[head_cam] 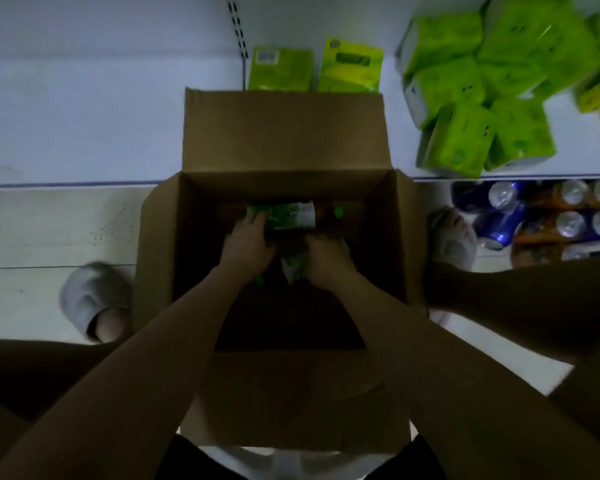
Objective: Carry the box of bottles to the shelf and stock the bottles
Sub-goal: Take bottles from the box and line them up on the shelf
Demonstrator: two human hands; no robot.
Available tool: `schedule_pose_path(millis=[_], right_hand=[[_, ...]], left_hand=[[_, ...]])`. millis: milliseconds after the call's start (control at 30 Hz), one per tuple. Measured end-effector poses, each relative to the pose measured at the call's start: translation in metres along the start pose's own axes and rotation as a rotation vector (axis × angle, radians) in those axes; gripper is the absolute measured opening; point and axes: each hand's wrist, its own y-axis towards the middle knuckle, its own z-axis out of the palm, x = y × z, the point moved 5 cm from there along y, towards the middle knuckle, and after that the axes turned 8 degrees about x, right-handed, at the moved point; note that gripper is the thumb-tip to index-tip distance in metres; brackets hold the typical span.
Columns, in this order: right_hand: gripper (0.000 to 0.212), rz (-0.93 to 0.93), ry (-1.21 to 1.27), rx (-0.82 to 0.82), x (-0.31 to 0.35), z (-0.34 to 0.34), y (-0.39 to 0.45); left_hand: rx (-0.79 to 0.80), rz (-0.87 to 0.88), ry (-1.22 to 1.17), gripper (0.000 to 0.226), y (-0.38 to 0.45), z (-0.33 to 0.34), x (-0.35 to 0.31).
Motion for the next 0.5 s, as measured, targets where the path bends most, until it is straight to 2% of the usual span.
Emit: schedule_pose_path(millis=[100, 200, 300, 400, 500], right_hand=[[0.054, -0.018, -0.204, 0.022, -0.011, 0.001, 0.009], [0.074, 0.047, -0.346, 0.089, -0.030, 0.014, 0.002], [0.079, 0.100, -0.461, 0.088, -0.031, 0.025, -0.002], [0.081, 0.163, -0.499, 0.146, -0.035, 0.038, -0.003], [0.093, 0.180, -0.430, 0.235, -0.044, 0.052, -0.003]], left_hand=[[0.043, 0.064, 0.127, 0.071, 0.031, 0.009, -0.009], [0.125, 0.042, 0.265, 0.076, 0.048, 0.015, -0.015], [0.087, -0.009, 0.435, 0.072, 0.049, 0.020, -0.017], [0.085, -0.076, 0.445, 0.076, 0.048, 0.031, -0.012], [0.111, -0.060, 0.423, 0.082, 0.050, 0.049, -0.010]])
